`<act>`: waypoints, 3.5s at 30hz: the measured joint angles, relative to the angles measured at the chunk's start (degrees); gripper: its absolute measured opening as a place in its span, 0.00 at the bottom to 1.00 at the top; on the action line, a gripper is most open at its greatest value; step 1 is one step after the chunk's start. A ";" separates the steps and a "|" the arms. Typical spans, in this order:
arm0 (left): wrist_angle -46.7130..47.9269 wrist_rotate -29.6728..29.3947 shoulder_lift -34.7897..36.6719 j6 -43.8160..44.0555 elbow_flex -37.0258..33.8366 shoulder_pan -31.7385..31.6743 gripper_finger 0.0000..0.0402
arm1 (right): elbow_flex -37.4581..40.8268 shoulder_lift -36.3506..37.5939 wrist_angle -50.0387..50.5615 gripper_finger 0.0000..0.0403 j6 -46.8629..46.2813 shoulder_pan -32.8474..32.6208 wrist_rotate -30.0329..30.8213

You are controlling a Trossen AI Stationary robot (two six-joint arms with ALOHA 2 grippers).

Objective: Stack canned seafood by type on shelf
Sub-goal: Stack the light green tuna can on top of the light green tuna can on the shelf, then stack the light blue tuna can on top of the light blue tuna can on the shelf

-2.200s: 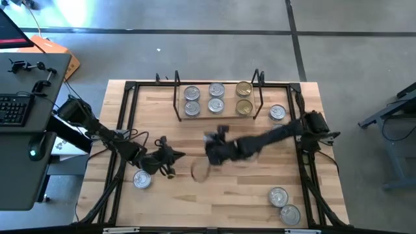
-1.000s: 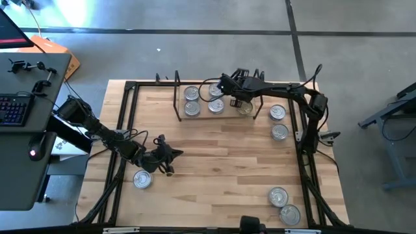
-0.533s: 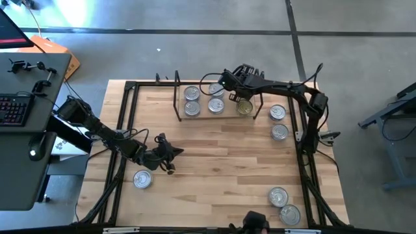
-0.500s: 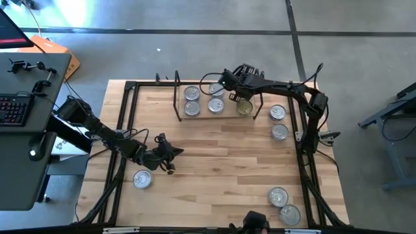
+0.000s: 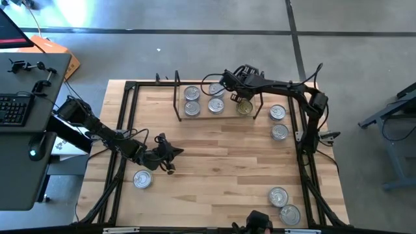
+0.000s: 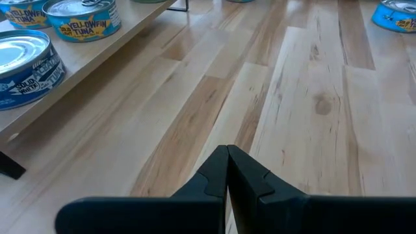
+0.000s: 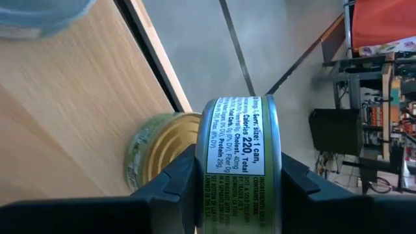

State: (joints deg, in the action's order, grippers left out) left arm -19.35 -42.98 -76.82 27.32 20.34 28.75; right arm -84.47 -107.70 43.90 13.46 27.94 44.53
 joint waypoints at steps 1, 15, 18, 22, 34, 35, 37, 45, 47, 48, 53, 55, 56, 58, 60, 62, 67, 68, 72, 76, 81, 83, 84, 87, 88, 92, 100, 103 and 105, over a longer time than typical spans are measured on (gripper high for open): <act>0.00 0.00 0.00 0.03 0.00 0.00 0.00 | 0.00 0.00 0.21 0.29 0.03 0.16 0.02; 0.04 0.00 0.00 -0.01 0.00 0.00 0.00 | 6.15 -0.72 -1.36 0.29 6.09 -0.26 2.39; 0.04 0.00 0.00 0.03 0.00 0.00 0.00 | 7.11 -0.70 -2.03 0.29 6.09 -0.63 2.85; 0.04 0.00 0.00 0.03 0.00 0.00 0.00 | 7.30 -0.62 -2.49 0.29 6.07 -1.09 1.79; 0.02 0.00 0.00 0.03 0.00 0.00 0.00 | 5.56 -0.56 0.45 0.29 6.11 -6.52 -0.02; 0.02 0.00 0.00 0.01 0.00 0.00 0.00 | 5.04 -0.66 0.79 0.29 6.14 -6.80 0.05; 0.02 0.00 0.00 -0.01 0.00 0.00 0.00 | 3.99 -0.70 1.26 0.29 6.16 -6.99 -0.88; 0.02 0.00 0.00 -0.01 0.00 0.00 0.00 | 3.30 -0.70 0.43 0.29 5.66 -4.52 0.96; 0.02 0.00 0.00 0.03 0.00 0.00 0.00 | 3.30 -0.70 -0.44 0.29 6.26 -3.91 1.56; 0.02 0.00 0.00 0.01 0.00 0.00 0.00 | 3.30 -0.70 -1.11 0.29 6.84 -3.68 1.51; 0.02 0.00 0.00 -0.01 0.00 0.00 0.00 | 3.21 -0.68 -2.81 0.29 8.02 -2.87 0.28; 0.02 0.00 0.00 0.03 0.00 0.00 0.00 | 3.21 -0.68 -2.74 0.29 7.96 -2.79 0.20; 0.02 0.00 0.00 0.02 0.00 0.00 0.00 | 3.21 -0.68 -2.74 0.29 7.86 -2.79 -0.04; 0.02 0.00 0.00 -0.01 0.00 0.00 0.00 | 3.21 -0.66 -2.73 0.29 7.88 -2.79 -0.98; 0.02 0.00 0.00 0.03 0.00 0.00 0.00 | 3.21 -0.74 -2.75 0.29 7.85 -2.79 -2.97; 0.02 0.00 0.00 -0.01 0.00 0.00 0.00 | 3.21 -1.02 -2.80 0.29 7.46 -2.61 -3.85; 0.02 0.00 -0.02 0.03 0.00 0.00 0.00 | 3.08 -2.13 -2.96 0.36 7.10 -2.31 -2.68; 0.01 0.00 -0.02 0.03 -0.02 0.00 0.00 | 3.08 -2.14 -2.94 0.38 7.06 -2.31 -2.77; 0.00 0.00 -0.02 0.03 -0.02 0.00 0.00 | 3.13 -2.01 -2.43 0.44 7.02 -2.31 -4.05; 0.00 0.00 -0.02 0.03 -0.02 0.00 0.00 | 3.15 -1.51 -2.06 0.45 7.40 -2.31 -4.61; 0.00 0.00 -0.02 0.00 -0.02 0.00 0.00 | 3.15 -1.21 -1.75 0.48 6.77 -2.10 -8.35; 0.00 0.00 -0.02 0.03 -0.02 0.00 0.00 | 3.15 -1.22 -1.38 0.51 6.52 -2.05 -9.38; 0.00 0.00 -0.02 0.02 -0.02 0.00 0.00 | 3.17 -1.22 -1.03 0.53 6.49 -2.01 -10.01; 0.00 0.00 -0.02 0.01 -0.02 0.00 0.00 | 3.21 -1.22 -0.99 0.60 6.00 -1.92 -10.92; 0.00 0.00 -0.02 0.03 -0.02 0.00 0.00 | 3.21 -1.22 -0.81 0.61 5.79 -1.92 -10.94; 0.00 0.00 -0.02 0.02 -0.02 0.00 0.00 | 3.21 -0.92 -0.25 0.64 4.56 -1.94 -10.93; -0.01 0.00 -0.02 0.03 -0.03 0.00 0.00 | 3.21 4.26 -2.84 0.64 -0.83 -3.87 -17.88; -0.07 0.00 -0.02 0.03 -0.04 0.00 0.00 | 3.21 6.92 -5.02 0.64 -4.09 -6.51 -22.79; -0.11 0.00 -0.02 0.05 -0.04 0.00 0.00 | 3.21 8.28 -5.25 0.64 -5.53 -10.20 -23.64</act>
State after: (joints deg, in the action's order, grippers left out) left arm -19.46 -42.98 -76.84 27.38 20.29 28.75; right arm -81.25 -99.42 38.65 7.92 17.74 20.88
